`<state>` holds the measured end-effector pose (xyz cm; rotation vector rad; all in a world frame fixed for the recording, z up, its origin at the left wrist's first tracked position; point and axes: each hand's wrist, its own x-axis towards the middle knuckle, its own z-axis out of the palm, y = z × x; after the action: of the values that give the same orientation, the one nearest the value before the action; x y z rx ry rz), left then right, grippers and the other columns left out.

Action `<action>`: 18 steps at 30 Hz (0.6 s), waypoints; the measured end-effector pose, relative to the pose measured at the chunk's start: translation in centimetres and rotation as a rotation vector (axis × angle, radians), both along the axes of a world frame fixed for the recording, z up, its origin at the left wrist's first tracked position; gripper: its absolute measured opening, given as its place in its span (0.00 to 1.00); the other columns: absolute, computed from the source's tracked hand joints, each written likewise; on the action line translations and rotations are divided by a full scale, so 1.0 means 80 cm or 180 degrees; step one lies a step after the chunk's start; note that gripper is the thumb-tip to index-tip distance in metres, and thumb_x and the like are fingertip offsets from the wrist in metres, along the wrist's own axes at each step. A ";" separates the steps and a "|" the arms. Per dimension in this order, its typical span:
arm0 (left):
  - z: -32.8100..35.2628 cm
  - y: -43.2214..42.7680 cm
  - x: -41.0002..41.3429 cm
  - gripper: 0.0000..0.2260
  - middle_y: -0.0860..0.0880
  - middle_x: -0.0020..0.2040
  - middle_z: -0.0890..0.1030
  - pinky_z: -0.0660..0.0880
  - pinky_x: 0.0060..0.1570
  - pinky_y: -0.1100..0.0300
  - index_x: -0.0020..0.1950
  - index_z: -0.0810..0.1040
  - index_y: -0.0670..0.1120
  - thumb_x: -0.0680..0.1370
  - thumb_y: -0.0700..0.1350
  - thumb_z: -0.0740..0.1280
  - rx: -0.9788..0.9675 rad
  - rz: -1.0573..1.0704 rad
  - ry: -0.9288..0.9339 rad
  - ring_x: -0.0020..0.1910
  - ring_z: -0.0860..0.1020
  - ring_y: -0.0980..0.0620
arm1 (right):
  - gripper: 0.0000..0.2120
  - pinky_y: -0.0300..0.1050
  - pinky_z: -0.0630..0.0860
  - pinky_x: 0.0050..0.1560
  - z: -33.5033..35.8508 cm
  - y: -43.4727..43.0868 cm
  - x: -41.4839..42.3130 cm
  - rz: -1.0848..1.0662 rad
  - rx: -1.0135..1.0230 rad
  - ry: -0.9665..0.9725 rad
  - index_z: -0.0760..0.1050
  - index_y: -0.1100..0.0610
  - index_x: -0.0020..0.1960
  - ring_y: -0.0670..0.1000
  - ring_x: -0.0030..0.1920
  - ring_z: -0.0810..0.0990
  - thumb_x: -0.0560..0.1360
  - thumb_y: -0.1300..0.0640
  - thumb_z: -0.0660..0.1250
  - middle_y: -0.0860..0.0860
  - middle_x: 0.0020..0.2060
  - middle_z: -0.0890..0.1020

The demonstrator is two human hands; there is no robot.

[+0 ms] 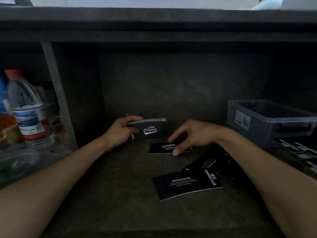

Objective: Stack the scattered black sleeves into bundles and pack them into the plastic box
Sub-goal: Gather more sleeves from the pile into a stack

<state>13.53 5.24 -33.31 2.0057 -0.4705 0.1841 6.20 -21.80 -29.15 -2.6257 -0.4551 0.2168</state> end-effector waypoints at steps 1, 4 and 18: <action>0.000 0.001 0.000 0.20 0.48 0.57 0.82 0.74 0.49 0.77 0.65 0.78 0.46 0.76 0.30 0.67 -0.0006 0.0017 0.0000 0.50 0.78 0.62 | 0.25 0.33 0.74 0.56 -0.001 0.007 -0.001 0.0087 0.0009 0.0054 0.82 0.45 0.58 0.38 0.52 0.81 0.63 0.48 0.82 0.39 0.51 0.84; 0.002 0.001 -0.005 0.20 0.51 0.55 0.81 0.73 0.46 0.79 0.65 0.78 0.46 0.76 0.29 0.66 -0.0011 0.0019 0.0003 0.49 0.78 0.64 | 0.25 0.39 0.76 0.58 -0.001 0.019 0.002 0.0251 0.0120 0.0123 0.81 0.50 0.59 0.43 0.53 0.80 0.63 0.57 0.82 0.44 0.50 0.84; 0.004 -0.001 -0.009 0.21 0.50 0.55 0.82 0.74 0.49 0.76 0.66 0.78 0.44 0.76 0.28 0.66 -0.0080 -0.0044 0.0091 0.50 0.79 0.61 | 0.27 0.44 0.80 0.45 0.012 0.019 0.013 -0.0257 0.2196 -0.0132 0.73 0.50 0.62 0.49 0.44 0.84 0.69 0.70 0.75 0.54 0.49 0.83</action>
<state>12.82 5.18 -33.00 1.9774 -0.4618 0.1519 7.22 -20.25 -28.17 -1.9674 -0.3547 -0.0248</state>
